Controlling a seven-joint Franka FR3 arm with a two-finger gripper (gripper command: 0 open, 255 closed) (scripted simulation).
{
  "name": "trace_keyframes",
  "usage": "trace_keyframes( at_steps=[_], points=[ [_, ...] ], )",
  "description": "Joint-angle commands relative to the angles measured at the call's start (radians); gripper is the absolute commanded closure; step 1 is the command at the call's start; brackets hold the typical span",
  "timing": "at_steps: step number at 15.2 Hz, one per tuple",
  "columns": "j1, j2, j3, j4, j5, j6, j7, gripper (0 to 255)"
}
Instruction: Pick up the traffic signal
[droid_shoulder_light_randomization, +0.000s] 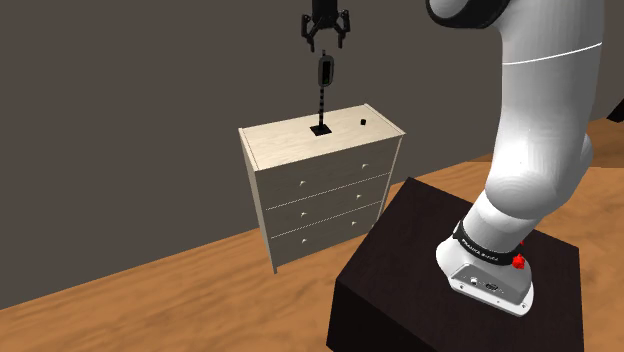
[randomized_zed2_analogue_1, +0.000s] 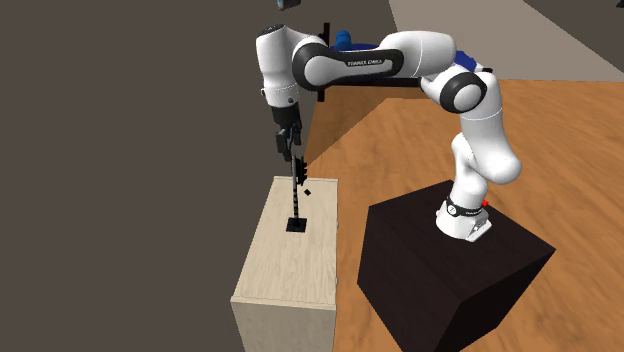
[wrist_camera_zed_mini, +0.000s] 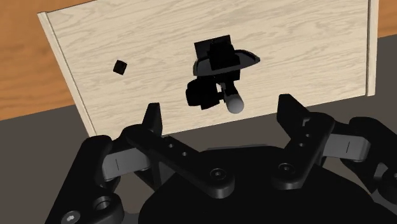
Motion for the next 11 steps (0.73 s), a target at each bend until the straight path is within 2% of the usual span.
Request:
trace_keyframes(
  at_steps=[1,7,9,10,11],
  points=[
    [-0.009,0.029,-0.006,0.034,0.002,-0.008,0.008,0],
    [-0.003,0.003,-0.005,-0.096,-0.001,0.096,0.01,0],
    [-0.003,0.003,-0.005,-0.096,-0.001,0.096,0.01,0],
    [-0.003,0.001,-0.005,-0.1,-0.001,0.097,0.01,255],
    [-0.003,0.001,-0.005,-0.099,-0.001,0.097,0.01,255]
  ],
)
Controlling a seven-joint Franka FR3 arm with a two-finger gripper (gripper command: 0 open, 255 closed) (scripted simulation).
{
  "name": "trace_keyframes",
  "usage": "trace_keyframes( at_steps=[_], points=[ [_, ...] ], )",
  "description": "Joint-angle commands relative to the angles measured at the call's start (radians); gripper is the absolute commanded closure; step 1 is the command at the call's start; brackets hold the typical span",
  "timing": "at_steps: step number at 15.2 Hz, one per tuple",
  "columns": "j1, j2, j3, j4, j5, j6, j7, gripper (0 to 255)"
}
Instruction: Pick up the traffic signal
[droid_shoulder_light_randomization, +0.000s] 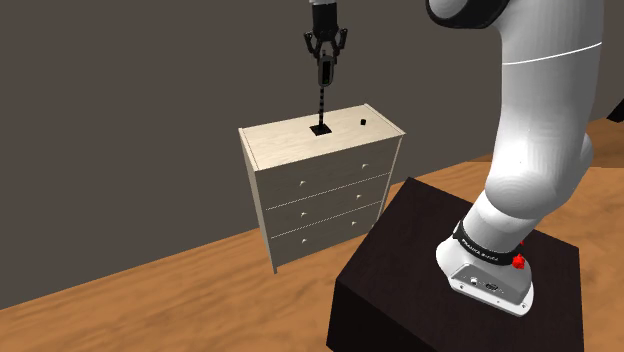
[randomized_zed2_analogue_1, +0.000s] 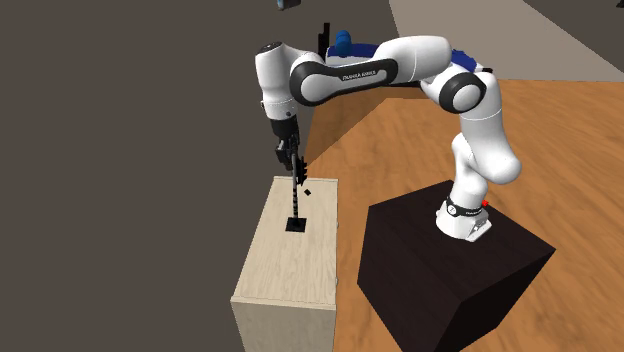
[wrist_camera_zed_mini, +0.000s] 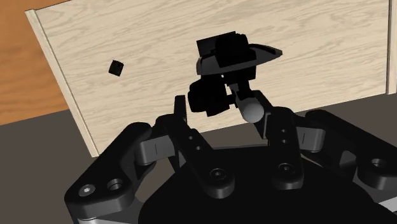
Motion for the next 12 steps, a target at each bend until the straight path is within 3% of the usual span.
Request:
trace_keyframes(
  at_steps=[1,8,12],
  points=[
    [0.0,0.0,0.0,-0.002,0.0,0.001,0.0,255],
    [0.0,0.001,0.0,0.0,0.0,0.001,0.0,255],
    [-0.003,0.015,0.0,0.075,0.001,-0.061,-0.001,255]
  ],
)
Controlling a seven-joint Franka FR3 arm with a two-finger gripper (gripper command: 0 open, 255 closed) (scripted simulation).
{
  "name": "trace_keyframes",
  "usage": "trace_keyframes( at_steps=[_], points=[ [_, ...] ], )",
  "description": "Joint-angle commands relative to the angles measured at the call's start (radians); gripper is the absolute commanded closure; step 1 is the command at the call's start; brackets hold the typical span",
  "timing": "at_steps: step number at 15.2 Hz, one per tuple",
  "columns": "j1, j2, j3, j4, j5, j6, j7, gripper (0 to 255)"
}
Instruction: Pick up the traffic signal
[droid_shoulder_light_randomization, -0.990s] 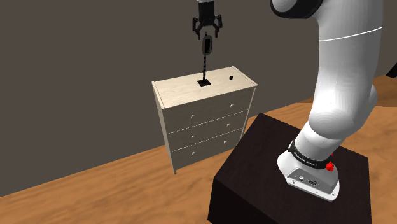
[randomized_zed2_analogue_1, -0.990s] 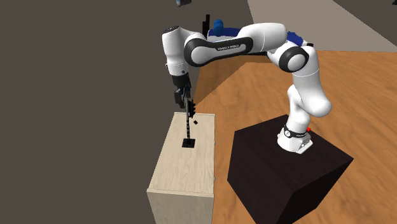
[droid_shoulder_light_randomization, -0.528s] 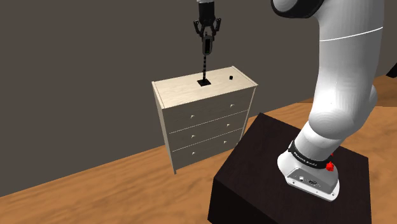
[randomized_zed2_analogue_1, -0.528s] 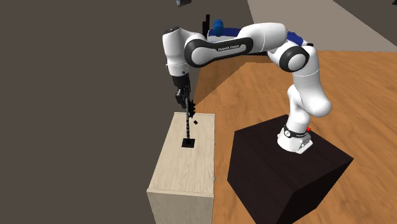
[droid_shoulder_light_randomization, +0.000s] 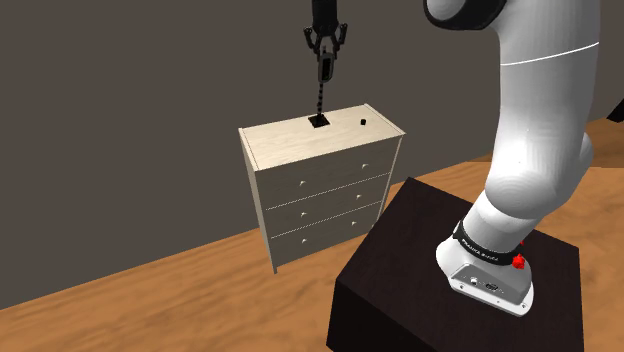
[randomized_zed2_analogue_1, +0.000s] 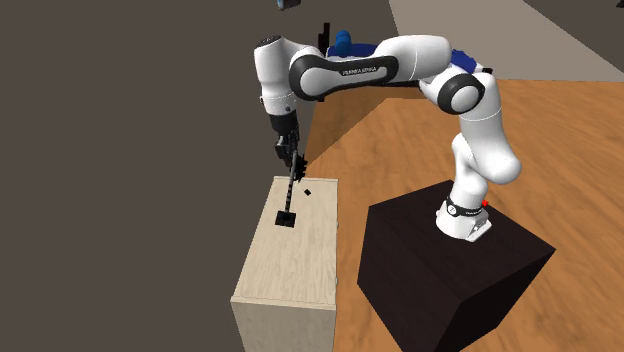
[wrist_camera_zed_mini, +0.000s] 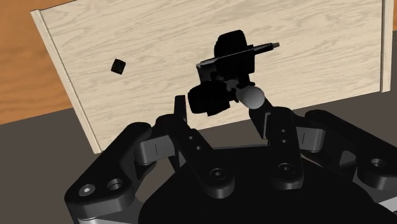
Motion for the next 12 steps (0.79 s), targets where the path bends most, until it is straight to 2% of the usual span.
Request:
trace_keyframes(
  at_steps=[1,12],
  points=[
    [-0.002,0.006,0.0,0.04,0.001,-0.033,-0.001,255],
    [-0.018,0.098,0.0,0.329,0.01,-0.231,-0.005,255]
  ],
)
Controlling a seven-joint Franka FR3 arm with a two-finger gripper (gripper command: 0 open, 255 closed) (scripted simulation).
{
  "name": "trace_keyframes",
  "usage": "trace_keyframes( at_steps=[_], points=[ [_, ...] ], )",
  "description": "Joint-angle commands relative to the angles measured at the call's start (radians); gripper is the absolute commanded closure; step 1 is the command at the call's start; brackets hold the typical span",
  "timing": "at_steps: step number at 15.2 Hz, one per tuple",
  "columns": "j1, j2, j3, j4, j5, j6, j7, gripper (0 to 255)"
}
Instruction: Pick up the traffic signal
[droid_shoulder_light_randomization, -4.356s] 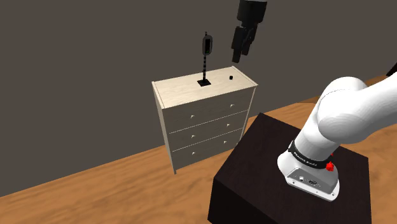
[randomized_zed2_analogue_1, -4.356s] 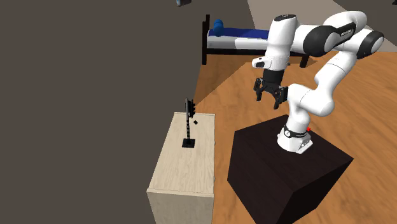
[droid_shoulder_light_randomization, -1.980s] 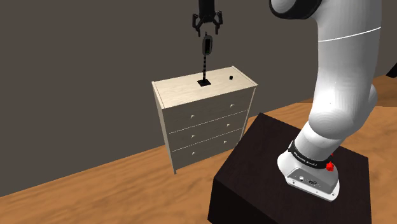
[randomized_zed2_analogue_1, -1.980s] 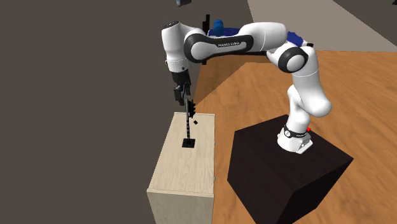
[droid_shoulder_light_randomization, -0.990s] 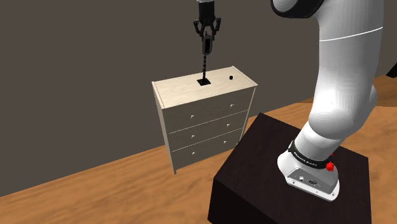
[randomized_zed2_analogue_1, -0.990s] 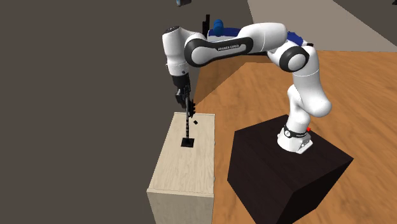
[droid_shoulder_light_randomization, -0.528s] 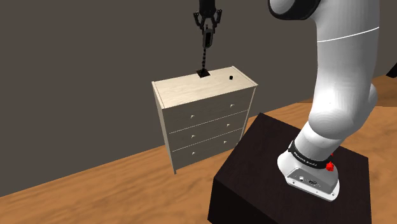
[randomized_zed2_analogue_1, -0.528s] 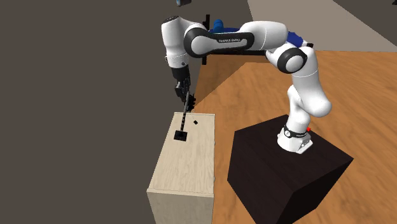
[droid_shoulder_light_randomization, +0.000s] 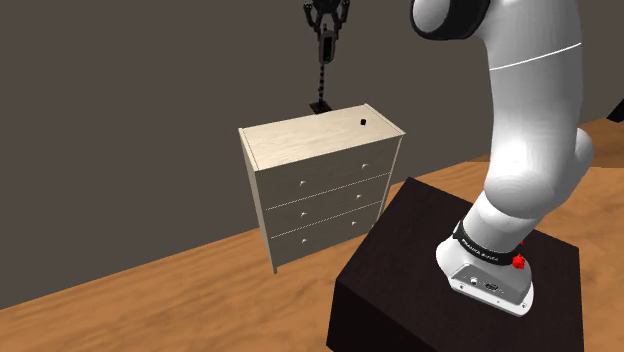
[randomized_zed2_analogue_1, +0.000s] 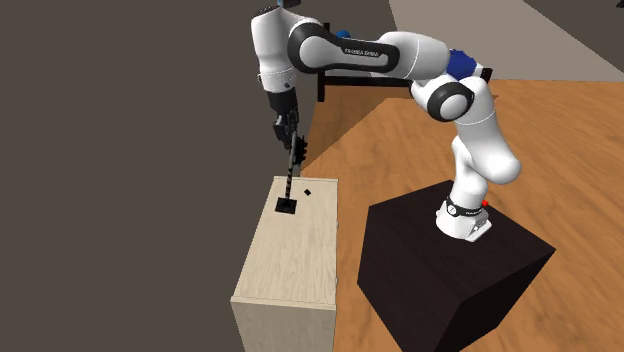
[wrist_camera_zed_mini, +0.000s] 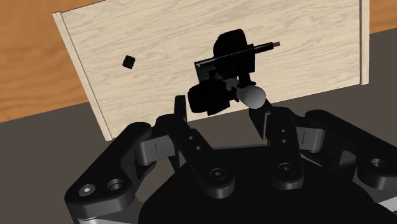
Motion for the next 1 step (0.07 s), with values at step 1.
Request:
trace_keyframes(
  at_steps=[1],
  points=[
    [-0.001,0.009,0.0,0.024,0.001,-0.016,0.0,255]
  ],
)
